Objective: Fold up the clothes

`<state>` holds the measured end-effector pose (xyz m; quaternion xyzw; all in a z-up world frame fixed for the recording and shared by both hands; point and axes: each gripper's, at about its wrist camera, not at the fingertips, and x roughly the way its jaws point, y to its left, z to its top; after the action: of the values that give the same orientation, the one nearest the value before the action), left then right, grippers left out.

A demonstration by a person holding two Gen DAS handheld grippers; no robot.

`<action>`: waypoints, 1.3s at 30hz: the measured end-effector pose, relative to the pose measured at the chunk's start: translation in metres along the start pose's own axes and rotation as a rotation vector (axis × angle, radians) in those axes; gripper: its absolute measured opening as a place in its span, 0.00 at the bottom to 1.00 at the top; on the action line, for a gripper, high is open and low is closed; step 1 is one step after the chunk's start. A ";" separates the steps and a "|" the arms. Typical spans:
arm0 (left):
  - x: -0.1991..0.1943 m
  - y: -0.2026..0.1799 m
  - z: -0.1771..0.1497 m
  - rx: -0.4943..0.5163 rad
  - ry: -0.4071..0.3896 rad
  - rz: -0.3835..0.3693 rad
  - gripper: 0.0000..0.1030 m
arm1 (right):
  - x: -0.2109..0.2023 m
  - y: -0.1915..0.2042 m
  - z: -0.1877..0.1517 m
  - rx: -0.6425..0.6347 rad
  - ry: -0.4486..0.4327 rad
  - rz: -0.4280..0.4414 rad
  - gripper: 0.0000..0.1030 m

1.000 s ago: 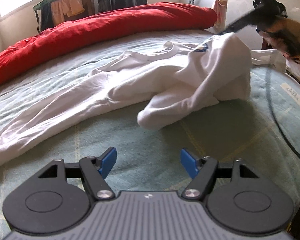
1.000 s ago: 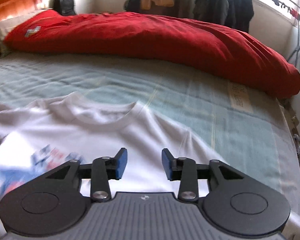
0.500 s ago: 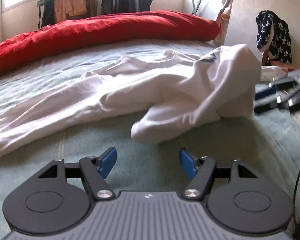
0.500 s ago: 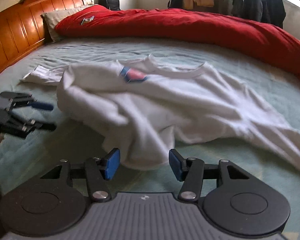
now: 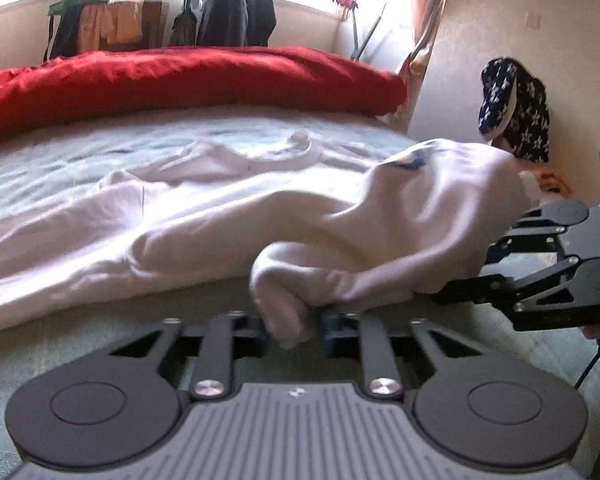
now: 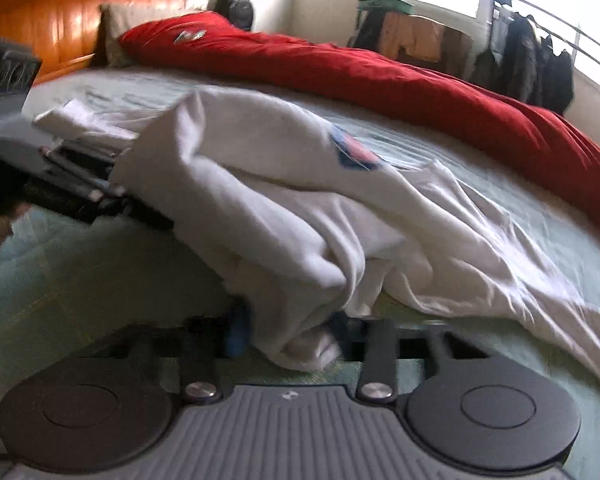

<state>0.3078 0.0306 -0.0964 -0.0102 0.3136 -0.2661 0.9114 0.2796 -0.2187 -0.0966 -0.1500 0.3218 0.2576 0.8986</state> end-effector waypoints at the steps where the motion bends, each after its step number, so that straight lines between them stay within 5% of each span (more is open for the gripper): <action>1: -0.005 -0.003 0.001 0.014 -0.016 0.005 0.11 | -0.001 0.000 0.003 -0.006 -0.001 0.002 0.31; 16: -0.123 -0.038 0.020 0.050 -0.112 -0.034 0.05 | -0.114 -0.004 0.026 0.060 -0.044 0.004 0.28; 29: -0.142 -0.048 -0.026 0.104 0.040 0.177 0.10 | -0.150 0.032 -0.010 0.053 0.018 -0.072 0.45; 34: -0.143 -0.045 -0.046 -0.038 0.060 0.094 0.44 | -0.150 0.043 -0.021 0.056 0.027 -0.047 0.47; 39: -0.126 -0.038 -0.067 -0.210 0.072 -0.012 0.47 | -0.139 0.054 -0.038 0.094 0.042 -0.014 0.48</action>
<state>0.1671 0.0696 -0.0719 -0.0982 0.3722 -0.2373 0.8919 0.1382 -0.2415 -0.0392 -0.1151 0.3512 0.2328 0.8996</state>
